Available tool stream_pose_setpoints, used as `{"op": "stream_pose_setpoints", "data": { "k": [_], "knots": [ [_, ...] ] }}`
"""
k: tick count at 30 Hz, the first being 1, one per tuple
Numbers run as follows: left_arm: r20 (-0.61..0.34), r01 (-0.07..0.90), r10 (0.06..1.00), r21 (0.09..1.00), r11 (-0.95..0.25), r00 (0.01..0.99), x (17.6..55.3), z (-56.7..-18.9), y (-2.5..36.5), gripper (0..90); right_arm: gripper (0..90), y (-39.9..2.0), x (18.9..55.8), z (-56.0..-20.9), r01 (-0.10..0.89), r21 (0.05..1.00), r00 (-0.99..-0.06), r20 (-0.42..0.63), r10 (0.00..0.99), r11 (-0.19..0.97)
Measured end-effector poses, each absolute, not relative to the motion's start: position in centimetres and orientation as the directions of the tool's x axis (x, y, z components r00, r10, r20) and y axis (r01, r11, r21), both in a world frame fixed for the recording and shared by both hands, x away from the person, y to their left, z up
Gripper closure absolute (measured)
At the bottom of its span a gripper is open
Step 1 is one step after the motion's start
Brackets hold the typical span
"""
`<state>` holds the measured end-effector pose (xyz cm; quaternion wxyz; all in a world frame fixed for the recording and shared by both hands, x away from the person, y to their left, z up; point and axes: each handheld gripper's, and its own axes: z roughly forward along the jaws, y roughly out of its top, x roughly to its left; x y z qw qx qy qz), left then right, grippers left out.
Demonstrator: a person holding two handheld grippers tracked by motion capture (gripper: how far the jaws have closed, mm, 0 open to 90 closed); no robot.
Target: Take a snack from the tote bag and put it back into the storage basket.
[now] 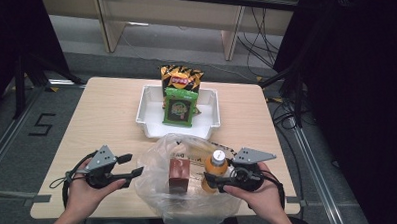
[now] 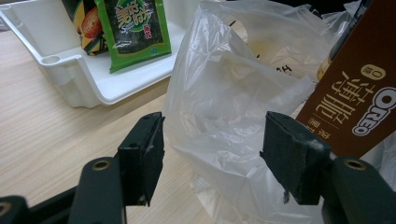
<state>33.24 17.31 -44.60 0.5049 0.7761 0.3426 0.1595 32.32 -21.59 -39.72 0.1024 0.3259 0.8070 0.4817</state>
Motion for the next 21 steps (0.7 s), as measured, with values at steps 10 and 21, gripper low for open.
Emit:
{"op": "stream_pose_setpoints", "data": {
  "k": [10,21],
  "knots": [
    [-0.103,0.37,0.688,0.894,-0.253,0.718,33.3,-44.7,17.3,38.1,32.1,-21.1,33.2,-38.5,0.419,0.863,-0.747,0.15,0.648,0.284],
    [-0.101,0.37,0.689,0.894,-0.255,0.718,33.3,-44.6,17.4,38.1,32.0,-20.8,33.9,-37.6,0.42,0.866,-0.726,0.142,0.673,0.27]
  ]
}}
